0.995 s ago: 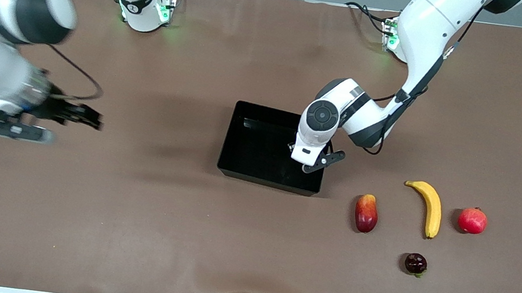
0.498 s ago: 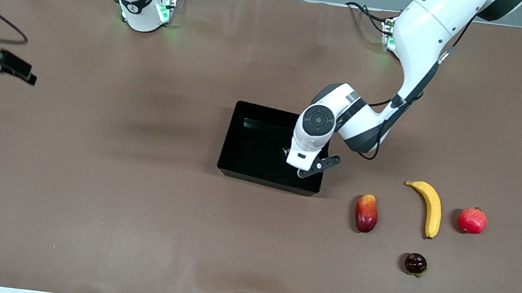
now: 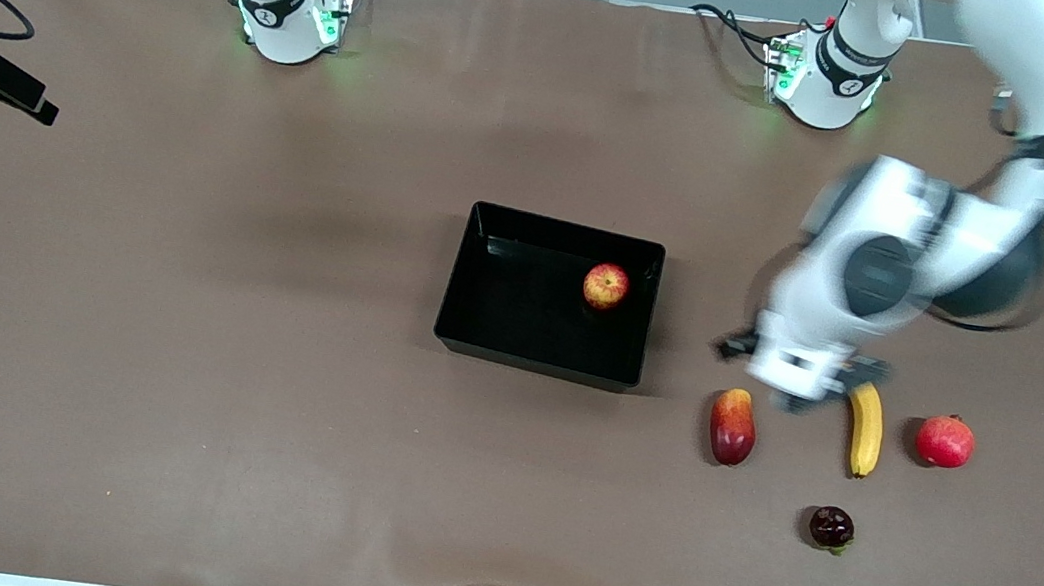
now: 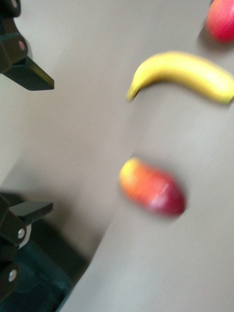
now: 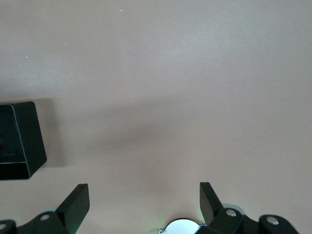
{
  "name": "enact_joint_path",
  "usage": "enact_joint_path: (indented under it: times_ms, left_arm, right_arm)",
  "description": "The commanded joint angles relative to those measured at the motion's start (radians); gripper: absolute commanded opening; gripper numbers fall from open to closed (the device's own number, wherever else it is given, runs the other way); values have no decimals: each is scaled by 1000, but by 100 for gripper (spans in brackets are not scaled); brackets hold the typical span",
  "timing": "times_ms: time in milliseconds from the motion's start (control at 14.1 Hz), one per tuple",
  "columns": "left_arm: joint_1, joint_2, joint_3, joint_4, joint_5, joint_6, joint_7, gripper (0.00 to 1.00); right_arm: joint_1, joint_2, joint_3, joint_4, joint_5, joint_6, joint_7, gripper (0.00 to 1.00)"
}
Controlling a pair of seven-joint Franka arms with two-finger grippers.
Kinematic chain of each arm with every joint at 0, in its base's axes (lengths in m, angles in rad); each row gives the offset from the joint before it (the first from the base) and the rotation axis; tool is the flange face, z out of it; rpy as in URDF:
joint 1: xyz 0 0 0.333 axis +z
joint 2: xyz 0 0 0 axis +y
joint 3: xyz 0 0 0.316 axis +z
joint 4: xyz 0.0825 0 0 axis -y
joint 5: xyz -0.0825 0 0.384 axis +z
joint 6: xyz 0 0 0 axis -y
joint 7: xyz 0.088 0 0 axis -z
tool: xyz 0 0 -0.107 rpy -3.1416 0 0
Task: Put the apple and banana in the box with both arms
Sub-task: 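Move the left gripper to the yellow banana and grasp it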
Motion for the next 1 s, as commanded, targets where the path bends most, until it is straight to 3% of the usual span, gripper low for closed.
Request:
enact_joint_path:
  times_ms: [0,284,498,711,924]
  left_arm:
    - [113,37,-10,-80,21,89,35,100]
    - [239,100,-10,-224,149,331,109,97]
    - [273,151,-10,-229,208,361,135,96]
    - [321,189,-10,-253,251,433,136,87]
    - [332,202,-10,-263,269,459,144,43]
  right_arm:
    - [18,-23,3,-5,-55,-11,13,100]
    - [18,-38,3,-5,-59,-8,7,100]
    - [33,-29,4,-3,-59,3,7,100]
    - [43,-29,3,-3,-59,26,7,100]
    - [44,-26,3,-2,-59,29,7,100]
